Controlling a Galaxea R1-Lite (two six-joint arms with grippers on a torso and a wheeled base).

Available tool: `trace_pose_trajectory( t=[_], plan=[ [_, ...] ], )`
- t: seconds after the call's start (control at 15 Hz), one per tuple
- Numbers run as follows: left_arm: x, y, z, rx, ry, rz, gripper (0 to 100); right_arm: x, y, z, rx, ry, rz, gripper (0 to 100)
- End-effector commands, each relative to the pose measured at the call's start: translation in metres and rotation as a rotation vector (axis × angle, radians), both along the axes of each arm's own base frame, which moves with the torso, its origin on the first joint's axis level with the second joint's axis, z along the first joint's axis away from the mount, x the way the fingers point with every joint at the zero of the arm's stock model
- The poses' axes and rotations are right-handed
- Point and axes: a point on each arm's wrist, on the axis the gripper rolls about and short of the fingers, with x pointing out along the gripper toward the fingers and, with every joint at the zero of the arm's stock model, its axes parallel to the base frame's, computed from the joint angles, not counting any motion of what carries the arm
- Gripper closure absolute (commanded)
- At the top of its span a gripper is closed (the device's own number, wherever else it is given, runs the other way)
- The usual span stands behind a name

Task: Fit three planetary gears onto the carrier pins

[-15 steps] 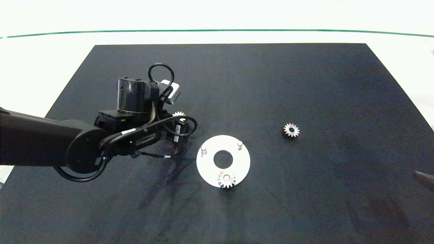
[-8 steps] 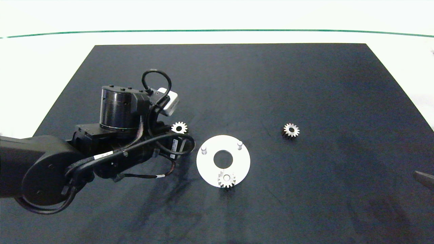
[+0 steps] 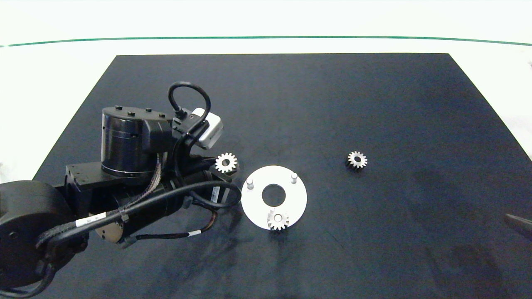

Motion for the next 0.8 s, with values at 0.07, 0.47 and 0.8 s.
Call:
trace_pose_trajectory(
  t=[0.07, 0.47, 0.8],
  plan=[
    [-0.006, -0.002, -0.007, 0.013, 0.016, -0.018, 78, -0.002, 0.000, 0.000, 0.001, -0.005, 0.000, 0],
    [0.001, -0.017, -0.011, -0.010, -0.015, -0.046, 78, -0.002, 0.000, 0.000, 0.001, -0.005, 0.000, 0],
    [0.003, -0.019, -0.014, -0.007, -0.011, -0.046, 78, -0.007, 0.000, -0.003, 0.000, -0.009, 0.001, 0]
  ],
)
